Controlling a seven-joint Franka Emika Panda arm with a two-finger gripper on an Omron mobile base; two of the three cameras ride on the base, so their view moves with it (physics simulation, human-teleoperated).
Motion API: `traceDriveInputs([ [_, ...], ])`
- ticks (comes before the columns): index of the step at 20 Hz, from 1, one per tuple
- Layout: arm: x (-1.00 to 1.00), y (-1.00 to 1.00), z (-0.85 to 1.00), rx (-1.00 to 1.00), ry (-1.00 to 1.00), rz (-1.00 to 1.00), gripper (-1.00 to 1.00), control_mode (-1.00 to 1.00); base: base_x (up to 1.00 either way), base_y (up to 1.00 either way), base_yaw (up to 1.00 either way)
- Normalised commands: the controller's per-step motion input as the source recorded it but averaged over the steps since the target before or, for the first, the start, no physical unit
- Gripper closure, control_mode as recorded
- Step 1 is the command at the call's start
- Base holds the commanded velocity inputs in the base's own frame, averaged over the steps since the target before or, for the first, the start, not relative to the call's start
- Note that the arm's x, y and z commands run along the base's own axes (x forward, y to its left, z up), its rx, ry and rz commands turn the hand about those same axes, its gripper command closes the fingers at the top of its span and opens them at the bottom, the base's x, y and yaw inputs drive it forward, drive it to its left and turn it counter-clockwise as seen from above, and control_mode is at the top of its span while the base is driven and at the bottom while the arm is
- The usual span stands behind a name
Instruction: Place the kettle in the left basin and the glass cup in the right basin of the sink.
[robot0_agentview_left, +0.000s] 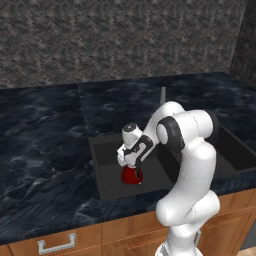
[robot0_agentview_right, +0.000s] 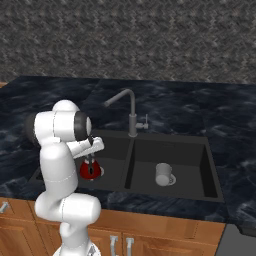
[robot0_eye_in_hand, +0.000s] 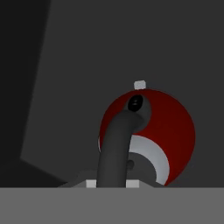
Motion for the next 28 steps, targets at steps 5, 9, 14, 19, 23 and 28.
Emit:
traceDriveInputs([
  [5,0.00,0.00,-0.15,0.00,0.00,0.00,1.00,-1.00,0.00,0.00,0.00],
  [9,0.00,0.01,0.00,0.00,0.00,0.00,-1.00,-1.00,0.00,0.00,0.00],
  [14,0.00,0.00,0.00,0.00,0.00,0.00,-1.00,-1.00,0.00,0.00,0.00],
  [19,0.00,0.00,0.04,0.00,0.00,0.00,-1.00,-1.00,0.00,0.00,0.00],
  [23,-0.11,0.00,0.26,0.00,-0.02,0.00,-1.00,-1.00,0.00,0.00,0.00],
  [28,-0.32,0.00,0.35,0.00,-0.04,0.00,-1.00,-1.00,0.00,0.00,0.00],
])
